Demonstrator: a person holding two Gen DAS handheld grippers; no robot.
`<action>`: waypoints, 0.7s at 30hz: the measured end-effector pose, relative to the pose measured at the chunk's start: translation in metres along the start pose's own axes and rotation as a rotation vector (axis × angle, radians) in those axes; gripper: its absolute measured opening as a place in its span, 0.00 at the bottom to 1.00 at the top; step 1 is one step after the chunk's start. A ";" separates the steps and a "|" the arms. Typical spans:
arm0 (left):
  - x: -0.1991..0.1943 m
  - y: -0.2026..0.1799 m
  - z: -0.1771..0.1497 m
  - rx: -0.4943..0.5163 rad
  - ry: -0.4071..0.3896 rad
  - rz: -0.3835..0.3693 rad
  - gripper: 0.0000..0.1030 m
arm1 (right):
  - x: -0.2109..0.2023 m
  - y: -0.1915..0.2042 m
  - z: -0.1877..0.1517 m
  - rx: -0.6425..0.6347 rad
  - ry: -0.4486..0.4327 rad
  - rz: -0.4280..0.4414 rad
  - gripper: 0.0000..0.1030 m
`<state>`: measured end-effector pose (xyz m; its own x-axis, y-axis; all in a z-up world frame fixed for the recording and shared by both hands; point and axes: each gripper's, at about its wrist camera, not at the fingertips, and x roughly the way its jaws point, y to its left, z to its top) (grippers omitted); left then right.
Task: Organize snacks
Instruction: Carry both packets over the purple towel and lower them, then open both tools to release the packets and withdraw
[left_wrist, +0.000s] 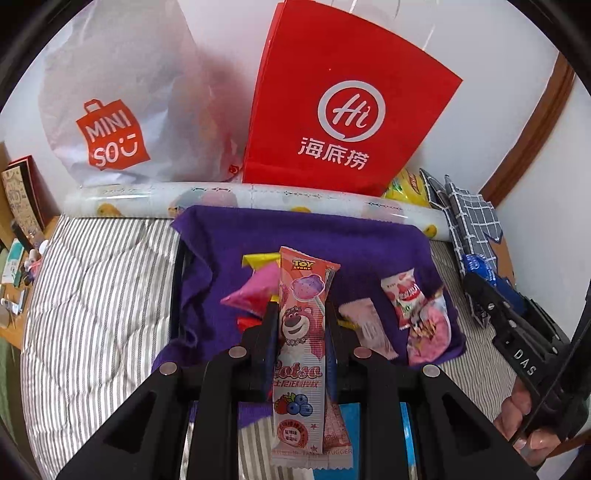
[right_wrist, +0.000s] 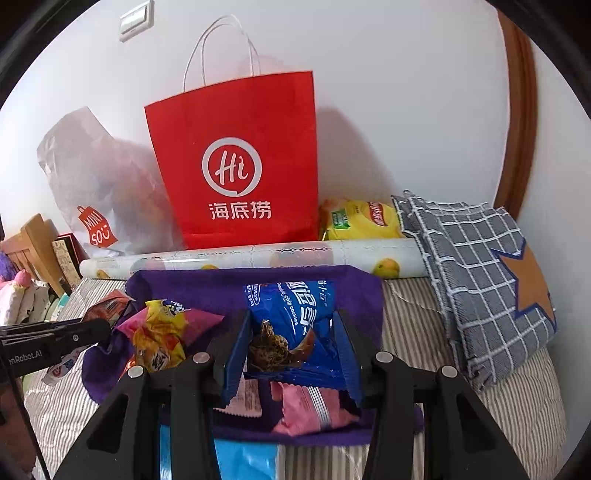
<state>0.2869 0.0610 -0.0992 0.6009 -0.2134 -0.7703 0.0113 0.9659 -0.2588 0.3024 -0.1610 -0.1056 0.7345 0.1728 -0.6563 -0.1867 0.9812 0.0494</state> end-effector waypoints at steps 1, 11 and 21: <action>0.002 0.001 0.002 -0.002 0.000 0.001 0.21 | 0.004 0.001 0.000 0.000 0.006 0.001 0.42; 0.028 0.001 0.019 0.008 -0.001 0.003 0.21 | 0.043 0.005 0.000 0.001 0.049 0.027 0.42; 0.051 0.001 0.019 0.000 0.010 -0.003 0.21 | 0.059 0.006 -0.008 -0.014 0.088 0.022 0.43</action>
<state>0.3327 0.0536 -0.1276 0.5929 -0.2178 -0.7753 0.0129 0.9652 -0.2613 0.3396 -0.1455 -0.1501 0.6703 0.1854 -0.7185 -0.2116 0.9758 0.0543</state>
